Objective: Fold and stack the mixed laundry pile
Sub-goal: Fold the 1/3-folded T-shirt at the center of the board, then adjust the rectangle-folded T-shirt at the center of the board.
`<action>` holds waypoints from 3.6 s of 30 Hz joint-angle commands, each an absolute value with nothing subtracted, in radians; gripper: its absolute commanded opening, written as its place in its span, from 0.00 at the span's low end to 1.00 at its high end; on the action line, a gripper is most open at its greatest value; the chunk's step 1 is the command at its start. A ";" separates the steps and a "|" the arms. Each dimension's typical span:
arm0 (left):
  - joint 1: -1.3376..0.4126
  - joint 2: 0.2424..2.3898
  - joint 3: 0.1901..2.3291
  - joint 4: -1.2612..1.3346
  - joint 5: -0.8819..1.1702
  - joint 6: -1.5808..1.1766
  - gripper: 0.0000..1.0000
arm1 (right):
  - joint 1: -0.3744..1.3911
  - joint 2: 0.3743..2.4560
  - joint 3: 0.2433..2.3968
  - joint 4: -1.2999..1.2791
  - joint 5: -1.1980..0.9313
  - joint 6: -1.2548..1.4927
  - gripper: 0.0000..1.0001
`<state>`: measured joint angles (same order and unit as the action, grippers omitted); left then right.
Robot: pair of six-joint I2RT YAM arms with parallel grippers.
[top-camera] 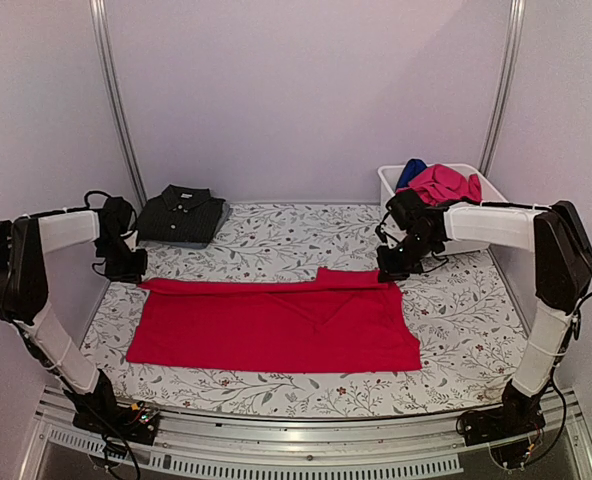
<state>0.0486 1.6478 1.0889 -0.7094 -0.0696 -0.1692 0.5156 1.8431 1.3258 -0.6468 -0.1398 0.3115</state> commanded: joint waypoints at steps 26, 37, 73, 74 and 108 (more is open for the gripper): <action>0.059 1.608 1.074 -0.744 -0.077 -0.204 0.35 | 0.451 1.782 1.301 -0.677 -0.230 0.272 0.36; 0.088 1.746 1.209 -0.693 -0.010 -0.188 0.38 | 0.352 1.903 1.465 -0.684 -0.206 0.195 0.35; 0.102 1.800 1.231 -0.652 0.074 -0.212 0.39 | 0.411 1.691 1.020 -0.182 -0.085 0.344 0.29; 0.103 1.799 1.232 -0.652 0.071 -0.213 0.39 | 0.411 1.700 1.021 -0.177 -0.087 0.346 0.29; 0.149 1.849 1.193 -0.576 0.172 -0.224 0.39 | 0.410 1.889 1.089 -0.176 -0.122 0.401 0.01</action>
<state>0.1383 1.8523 1.2137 -0.6106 0.1280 -0.2241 0.4141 1.8713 1.0744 -0.1703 -0.1192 0.3893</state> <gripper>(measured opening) 0.405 0.062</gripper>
